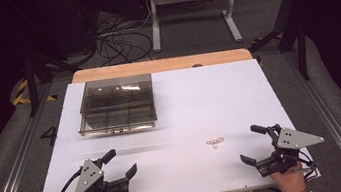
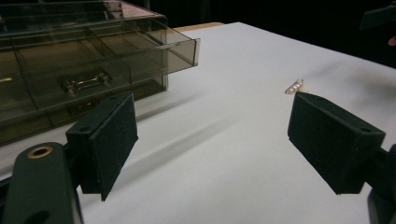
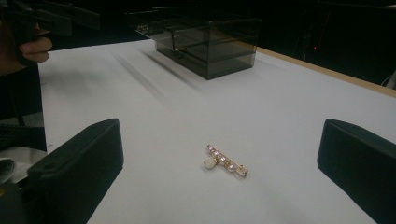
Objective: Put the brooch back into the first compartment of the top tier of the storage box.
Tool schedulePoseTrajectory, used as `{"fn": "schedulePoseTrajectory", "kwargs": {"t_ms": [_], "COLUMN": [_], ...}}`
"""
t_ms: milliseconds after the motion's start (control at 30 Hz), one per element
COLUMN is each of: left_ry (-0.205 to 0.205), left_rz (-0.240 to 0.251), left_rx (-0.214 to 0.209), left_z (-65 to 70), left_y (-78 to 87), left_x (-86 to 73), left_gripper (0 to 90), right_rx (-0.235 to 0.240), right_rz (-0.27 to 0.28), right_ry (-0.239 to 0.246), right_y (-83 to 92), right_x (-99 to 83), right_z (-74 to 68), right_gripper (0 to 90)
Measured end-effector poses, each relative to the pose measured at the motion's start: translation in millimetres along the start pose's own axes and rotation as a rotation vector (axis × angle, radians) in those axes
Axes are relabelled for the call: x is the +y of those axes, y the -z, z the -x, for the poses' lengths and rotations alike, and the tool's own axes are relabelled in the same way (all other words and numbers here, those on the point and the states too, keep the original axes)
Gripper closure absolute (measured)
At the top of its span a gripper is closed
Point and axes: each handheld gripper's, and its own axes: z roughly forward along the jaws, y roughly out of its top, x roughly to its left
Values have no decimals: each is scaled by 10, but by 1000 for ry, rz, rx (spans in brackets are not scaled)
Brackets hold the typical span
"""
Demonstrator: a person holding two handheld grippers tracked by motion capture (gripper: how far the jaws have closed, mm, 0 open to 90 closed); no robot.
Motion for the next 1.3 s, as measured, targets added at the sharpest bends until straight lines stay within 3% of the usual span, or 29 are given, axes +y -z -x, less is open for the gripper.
{"fn": "schedulePoseTrajectory", "kwargs": {"t_ms": [100,133,167,200,800,1300], "left_ry": [-68,-68,-102,-109,-73,-52], "left_rz": [-6,-6,-2,-2,-15,-81], "left_rx": [28,28,39,39,34,-21], "left_z": [49,49,72,72,38,54], "left_y": [13,13,18,20,43,-129], "left_x": [16,16,21,22,56,257], "left_gripper": [171,172,174,173,173,175], "right_rx": [4,6,7,9,24,24], "right_rz": [-4,-2,-3,-5,-25,-37], "right_ry": [-5,-3,-2,-5,-24,-32], "right_y": [-10,-12,-12,-14,-38,-44], "right_x": [-2,-1,-2,-3,-11,-31], "right_z": [-3,-6,-7,-8,-4,-13], "right_gripper": [15,17,20,22,35,36]}}
